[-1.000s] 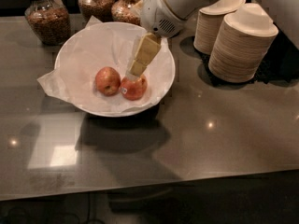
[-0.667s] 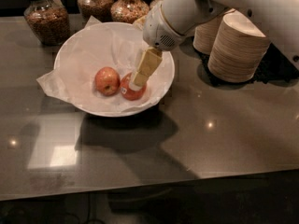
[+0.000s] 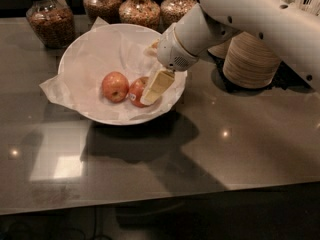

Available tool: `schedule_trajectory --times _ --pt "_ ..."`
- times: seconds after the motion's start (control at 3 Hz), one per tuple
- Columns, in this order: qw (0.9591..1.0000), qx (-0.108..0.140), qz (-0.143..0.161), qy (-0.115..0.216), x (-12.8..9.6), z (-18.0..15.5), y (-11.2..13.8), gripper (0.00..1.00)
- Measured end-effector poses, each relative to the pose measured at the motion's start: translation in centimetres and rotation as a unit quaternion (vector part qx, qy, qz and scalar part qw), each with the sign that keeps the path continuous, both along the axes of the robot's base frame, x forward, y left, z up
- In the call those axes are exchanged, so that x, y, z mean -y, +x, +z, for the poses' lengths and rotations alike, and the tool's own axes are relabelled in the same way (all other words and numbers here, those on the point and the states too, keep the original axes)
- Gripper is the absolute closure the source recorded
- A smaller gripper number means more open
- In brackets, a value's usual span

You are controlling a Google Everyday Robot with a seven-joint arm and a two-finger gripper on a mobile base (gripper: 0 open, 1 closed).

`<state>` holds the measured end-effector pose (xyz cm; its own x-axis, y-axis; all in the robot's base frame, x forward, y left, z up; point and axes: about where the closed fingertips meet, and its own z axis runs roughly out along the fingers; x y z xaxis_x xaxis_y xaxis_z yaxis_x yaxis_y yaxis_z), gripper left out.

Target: Pick apple from white bowl

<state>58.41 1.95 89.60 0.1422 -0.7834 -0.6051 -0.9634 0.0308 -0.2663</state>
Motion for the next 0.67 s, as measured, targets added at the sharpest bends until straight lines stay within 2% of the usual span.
schedule_trajectory --times 0.33,0.67 --pt "0.9999 -0.004 -0.011 -0.001 1.21 -1.77 -0.58 0.20" --pt "0.9999 -0.007 -0.012 0.002 1.45 -2.16 -0.62 0.20"
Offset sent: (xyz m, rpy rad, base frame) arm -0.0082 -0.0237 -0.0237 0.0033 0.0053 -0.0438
